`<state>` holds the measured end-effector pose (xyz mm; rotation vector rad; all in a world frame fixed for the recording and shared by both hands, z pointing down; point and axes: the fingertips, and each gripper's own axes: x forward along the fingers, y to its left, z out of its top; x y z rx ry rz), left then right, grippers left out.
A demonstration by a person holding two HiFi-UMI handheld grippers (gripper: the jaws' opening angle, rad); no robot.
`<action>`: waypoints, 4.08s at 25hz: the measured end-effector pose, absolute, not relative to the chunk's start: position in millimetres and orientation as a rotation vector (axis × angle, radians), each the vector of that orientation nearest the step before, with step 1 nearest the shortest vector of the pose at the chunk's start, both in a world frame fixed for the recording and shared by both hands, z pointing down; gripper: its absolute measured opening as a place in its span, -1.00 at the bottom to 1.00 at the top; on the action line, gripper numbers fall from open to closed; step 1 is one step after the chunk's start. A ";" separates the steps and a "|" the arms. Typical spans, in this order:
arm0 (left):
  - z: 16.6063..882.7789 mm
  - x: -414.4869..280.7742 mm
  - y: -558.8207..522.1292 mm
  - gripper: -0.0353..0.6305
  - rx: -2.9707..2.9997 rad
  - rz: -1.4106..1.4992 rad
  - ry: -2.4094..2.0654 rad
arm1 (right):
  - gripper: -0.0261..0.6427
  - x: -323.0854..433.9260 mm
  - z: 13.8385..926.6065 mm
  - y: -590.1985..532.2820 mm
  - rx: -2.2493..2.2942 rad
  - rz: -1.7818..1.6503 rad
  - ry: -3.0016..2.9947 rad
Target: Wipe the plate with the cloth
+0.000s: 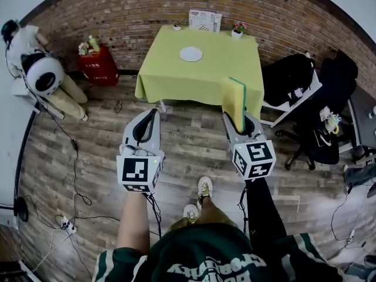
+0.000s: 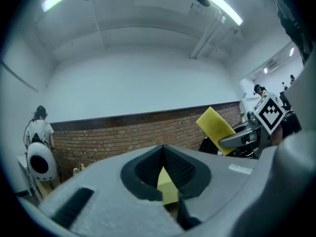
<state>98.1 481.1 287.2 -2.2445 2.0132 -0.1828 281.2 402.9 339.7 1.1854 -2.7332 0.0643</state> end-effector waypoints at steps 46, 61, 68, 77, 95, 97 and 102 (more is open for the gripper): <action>329.3 90.6 234.3 -0.87 -2.204 -0.288 2.071 | -0.55 257.3 390.5 145.2 1.117 0.112 -2.648; 335.1 37.5 147.4 -0.87 -2.222 -0.248 2.096 | -0.54 202.6 406.7 84.0 1.037 0.091 -2.588; 340.4 15.0 99.2 -0.87 -2.274 -0.258 2.062 | -0.52 178.6 406.5 45.7 1.034 0.221 -2.626; 340.6 -21.4 35.6 -0.87 -2.337 -0.258 2.006 | -0.52 139.7 410.9 -5.9 1.032 0.214 -2.571; 347.4 -87.6 -73.9 -0.87 -2.452 -0.261 1.879 | -0.52 70.5 415.1 -107.6 1.150 0.202 -2.491; 349.3 -91.6 -82.4 -0.87 -2.469 -0.254 1.863 | -0.52 68.7 417.1 -115.5 1.178 0.215 -2.483; 350.8 -95.9 -98.9 -0.88 -2.467 -0.273 1.812 | -0.52 65.8 421.2 -129.9 1.239 0.189 -2.441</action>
